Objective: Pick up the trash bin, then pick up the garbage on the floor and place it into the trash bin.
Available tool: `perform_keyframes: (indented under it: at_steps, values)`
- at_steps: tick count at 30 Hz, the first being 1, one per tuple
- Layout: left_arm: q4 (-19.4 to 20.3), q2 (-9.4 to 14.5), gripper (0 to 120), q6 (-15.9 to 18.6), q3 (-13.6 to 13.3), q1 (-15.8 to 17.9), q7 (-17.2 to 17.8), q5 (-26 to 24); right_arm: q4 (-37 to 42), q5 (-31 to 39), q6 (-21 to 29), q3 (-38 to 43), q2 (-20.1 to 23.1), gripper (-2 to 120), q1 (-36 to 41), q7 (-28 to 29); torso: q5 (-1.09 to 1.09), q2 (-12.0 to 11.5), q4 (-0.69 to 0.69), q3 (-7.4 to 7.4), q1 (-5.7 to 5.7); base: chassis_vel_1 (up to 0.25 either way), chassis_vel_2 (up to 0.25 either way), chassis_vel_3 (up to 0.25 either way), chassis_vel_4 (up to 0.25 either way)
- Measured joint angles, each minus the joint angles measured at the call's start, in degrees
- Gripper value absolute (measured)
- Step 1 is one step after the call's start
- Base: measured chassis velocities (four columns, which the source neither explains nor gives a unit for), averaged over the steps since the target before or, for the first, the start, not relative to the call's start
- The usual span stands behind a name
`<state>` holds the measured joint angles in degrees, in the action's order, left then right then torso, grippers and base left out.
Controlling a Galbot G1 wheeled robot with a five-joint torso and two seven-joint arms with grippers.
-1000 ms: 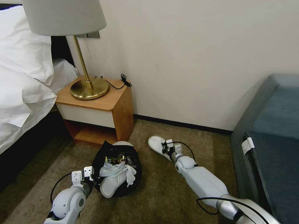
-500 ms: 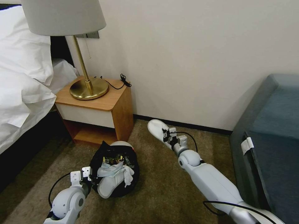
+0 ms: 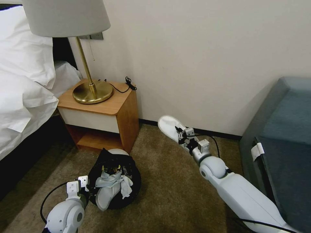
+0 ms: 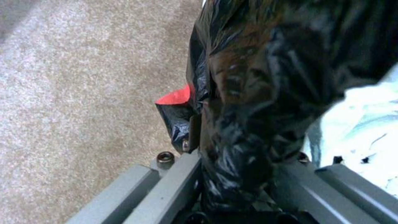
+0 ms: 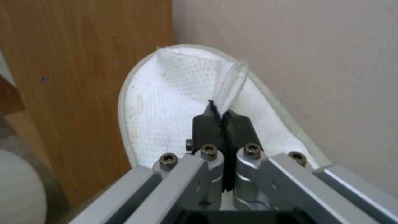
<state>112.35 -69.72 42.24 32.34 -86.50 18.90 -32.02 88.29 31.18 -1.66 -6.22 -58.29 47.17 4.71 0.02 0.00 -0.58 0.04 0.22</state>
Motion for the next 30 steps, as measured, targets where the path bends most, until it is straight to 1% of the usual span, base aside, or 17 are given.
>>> perform_keyframes:
  at_steps: [4, 5, 7, 15, 17, 21, 22, 30]
  values:
    - [1.1, -1.2, 0, 0.0, -0.5, -0.7, 0.0, 0.5, 0.4, -0.2, 0.1, -0.5, -0.3, 0, 0.0, 0.0, -0.01, 0.0, 0.01, 0.00, 0.00, 0.000, 0.000, 0.000, 0.000]
    - [1.1, -1.2, 0, 0.0, -0.5, -0.7, 0.0, 0.5, 0.4, -0.2, 0.1, -0.5, -0.3, 0, 0.0, 0.0, -0.01, 0.0, 0.01, 0.00, 0.00, 0.000, 0.000, 0.000, 0.000]
    - [2.0, -1.6, 0, 0.2, -0.6, -1.2, 0.0, 0.6, 2.9, -0.4, 0.4, -2.2, 0.8, 0, 0.3, 0.0, -0.03, 0.0, 0.00, 0.00, 0.00, 0.000, 0.000, 0.000, 0.000]
    - [2.2, -1.4, 0, 0.2, -0.4, -0.8, 0.0, 0.4, 9.0, -1.3, 1.4, -5.2, 3.1, 0, 2.3, -0.1, -0.03, 0.0, -0.01, 0.00, 0.00, 0.000, 0.000, 0.000, 0.000]
    - [2.3, -1.5, 0, 0.2, -0.5, -0.5, 0.1, 0.2, 12.3, -1.4, 2.2, -6.0, 4.1, 0, 3.6, 0.2, -0.03, 0.0, 0.00, 0.00, 0.00, 0.000, 0.000, 0.000, 0.000]
    - [2.3, -1.6, 0, 0.1, -0.6, -0.5, 0.2, 0.2, 15.1, -1.5, 3.0, -6.7, 5.0, 0, 5.0, 0.5, -0.03, 0.0, -0.01, 0.00, 0.00, 0.000, 0.000, 0.000, 0.000]
    - [2.3, -1.7, 0, 0.1, -0.6, -0.5, 0.2, 0.2, 17.0, -1.6, 3.6, -7.2, 5.8, 0, 6.2, 0.8, -0.03, 0.0, -0.01, 0.00, 0.00, 0.000, 0.000, 0.000, 0.000]
    - [2.1, -1.9, 0, 0.0, -0.4, -0.2, 0.2, 0.1, 20.1, -2.2, 4.2, -10.5, 7.5, 0, 8.1, 1.4, -0.02, 0.0, -0.01, 0.00, 0.00, 0.000, 0.000, 0.000, 0.000]
